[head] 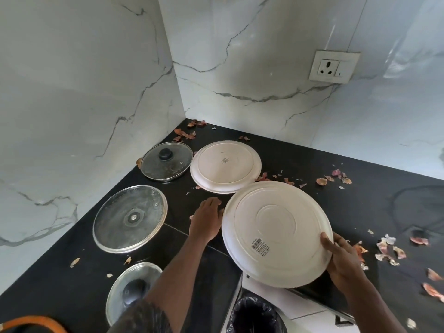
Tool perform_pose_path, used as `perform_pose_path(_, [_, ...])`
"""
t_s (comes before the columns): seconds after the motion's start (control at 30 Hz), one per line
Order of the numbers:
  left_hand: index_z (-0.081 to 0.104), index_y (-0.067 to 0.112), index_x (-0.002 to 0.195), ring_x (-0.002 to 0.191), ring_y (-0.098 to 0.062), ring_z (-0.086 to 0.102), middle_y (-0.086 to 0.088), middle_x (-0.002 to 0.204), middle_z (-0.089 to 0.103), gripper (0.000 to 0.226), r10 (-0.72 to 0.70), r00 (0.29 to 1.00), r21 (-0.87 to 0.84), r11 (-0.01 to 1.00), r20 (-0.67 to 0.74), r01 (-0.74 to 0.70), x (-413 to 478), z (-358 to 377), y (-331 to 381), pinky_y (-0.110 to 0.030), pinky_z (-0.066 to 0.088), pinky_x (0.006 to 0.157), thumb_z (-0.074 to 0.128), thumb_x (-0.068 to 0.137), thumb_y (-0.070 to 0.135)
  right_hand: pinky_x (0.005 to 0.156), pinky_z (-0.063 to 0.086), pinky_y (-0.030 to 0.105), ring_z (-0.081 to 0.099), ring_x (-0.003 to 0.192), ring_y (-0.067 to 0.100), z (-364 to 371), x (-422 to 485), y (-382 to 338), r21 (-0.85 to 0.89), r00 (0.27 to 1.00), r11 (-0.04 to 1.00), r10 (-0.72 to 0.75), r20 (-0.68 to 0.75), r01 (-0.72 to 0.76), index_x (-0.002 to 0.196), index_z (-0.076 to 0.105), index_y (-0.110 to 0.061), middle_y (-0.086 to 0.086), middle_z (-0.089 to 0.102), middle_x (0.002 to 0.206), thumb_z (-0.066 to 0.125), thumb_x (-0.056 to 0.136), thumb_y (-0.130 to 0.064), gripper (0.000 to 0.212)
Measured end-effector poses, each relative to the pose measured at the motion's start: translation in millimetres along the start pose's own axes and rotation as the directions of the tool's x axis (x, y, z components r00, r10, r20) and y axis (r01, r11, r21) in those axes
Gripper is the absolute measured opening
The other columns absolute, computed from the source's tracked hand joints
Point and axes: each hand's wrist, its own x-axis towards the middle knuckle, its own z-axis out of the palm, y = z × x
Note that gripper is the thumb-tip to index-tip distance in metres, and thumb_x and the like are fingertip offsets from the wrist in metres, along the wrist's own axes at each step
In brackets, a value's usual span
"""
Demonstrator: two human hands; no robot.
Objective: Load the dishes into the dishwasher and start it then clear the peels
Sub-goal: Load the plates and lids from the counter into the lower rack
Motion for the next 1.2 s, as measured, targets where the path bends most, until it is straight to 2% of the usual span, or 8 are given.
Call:
perform_pose_path(0.2, [0.023,0.019,0.159,0.155,-0.020,0.012,0.000,0.168,0.013,0.061,0.082,0.975,0.110,0.988,0.204,-0.107,72,13,23,-0.046,0.021,0.124,0.044,0.105,0.039,0.103,0.045,0.062,0.060,0.106,0.036,-21,11,-14,0.068,0.995,0.997,-0.022,-0.099,0.029,0.130,0.058,-0.006,0.018,0.066,0.120,0.062,0.097,-0.011,0.033])
perform_pose_path(0.43, [0.004,0.021,0.161,0.155,-0.017,-0.005,0.002,0.169,-0.005,0.070,0.004,0.963,0.209,0.976,0.270,-0.063,91,27,24,-0.045,0.011,0.126,0.038,0.106,0.046,0.079,0.055,0.045,0.064,0.092,0.028,-22,27,-20,0.127,0.989,0.991,-0.020,-0.144,0.038,0.128,0.060,-0.007,0.011,0.068,0.110,0.063,0.097,-0.012,0.032])
perform_pose_path(0.6, [0.001,0.023,0.161,0.155,-0.016,-0.007,0.004,0.169,-0.007,0.072,0.008,0.965,0.211,0.975,0.264,-0.065,79,27,30,-0.045,0.010,0.126,0.039,0.105,0.048,0.091,0.054,0.052,0.063,0.102,0.031,-14,39,-18,0.165,0.986,0.986,0.003,-0.168,0.025,0.132,0.058,-0.005,0.015,0.067,0.123,0.066,0.095,-0.014,0.039])
perform_pose_path(0.7, [0.002,0.022,0.161,0.155,-0.017,-0.004,0.002,0.169,-0.004,0.072,0.026,0.972,0.224,0.971,0.234,-0.080,66,30,35,-0.045,0.010,0.126,0.041,0.105,0.046,0.100,0.049,0.057,0.062,0.105,0.030,-9,42,-19,0.195,0.985,0.981,0.018,-0.172,0.016,0.135,0.056,-0.004,0.011,0.068,0.117,0.066,0.095,-0.013,0.042])
perform_pose_path(0.83, [0.006,0.020,0.161,0.156,-0.020,0.000,0.000,0.169,0.000,0.070,0.044,0.984,0.227,0.970,0.172,-0.083,39,38,43,-0.044,0.010,0.126,0.043,0.105,0.038,0.088,0.054,0.048,0.064,0.095,0.024,-5,42,-20,0.229,0.984,0.973,0.021,-0.179,0.021,0.136,0.056,-0.003,0.006,0.068,0.109,0.066,0.095,-0.013,0.043])
perform_pose_path(0.97, [0.012,0.019,0.161,0.156,-0.022,0.005,-0.001,0.169,0.007,0.067,0.033,0.991,0.182,0.982,0.129,-0.056,10,45,55,-0.045,0.012,0.126,0.042,0.104,0.038,0.076,0.055,0.042,0.065,0.093,0.023,-6,43,-19,0.260,0.977,0.965,0.035,-0.210,0.021,0.135,0.057,-0.004,0.010,0.068,0.117,0.068,0.094,-0.015,0.044])
perform_pose_path(1.1, [0.014,0.019,0.161,0.155,-0.023,0.009,0.000,0.168,0.012,0.070,0.045,0.994,0.174,0.983,0.097,-0.061,-19,48,68,-0.045,0.016,0.125,0.044,0.103,0.045,0.076,0.055,0.043,0.065,0.093,0.024,-6,45,-18,0.276,0.973,0.961,0.044,-0.227,0.021,0.134,0.057,-0.004,0.015,0.065,0.130,0.069,0.093,-0.015,0.044])
perform_pose_path(1.2, [0.019,0.020,0.160,0.153,-0.023,0.017,0.001,0.167,0.019,0.071,0.053,0.994,0.162,0.984,0.095,-0.068,-35,51,75,-0.046,0.022,0.123,0.047,0.101,0.047,0.088,0.055,0.051,0.064,0.106,0.031,-3,46,-19,0.284,0.969,0.959,0.064,-0.240,0.007,0.132,0.058,-0.005,0.016,0.064,0.132,0.070,0.093,-0.015,0.043])
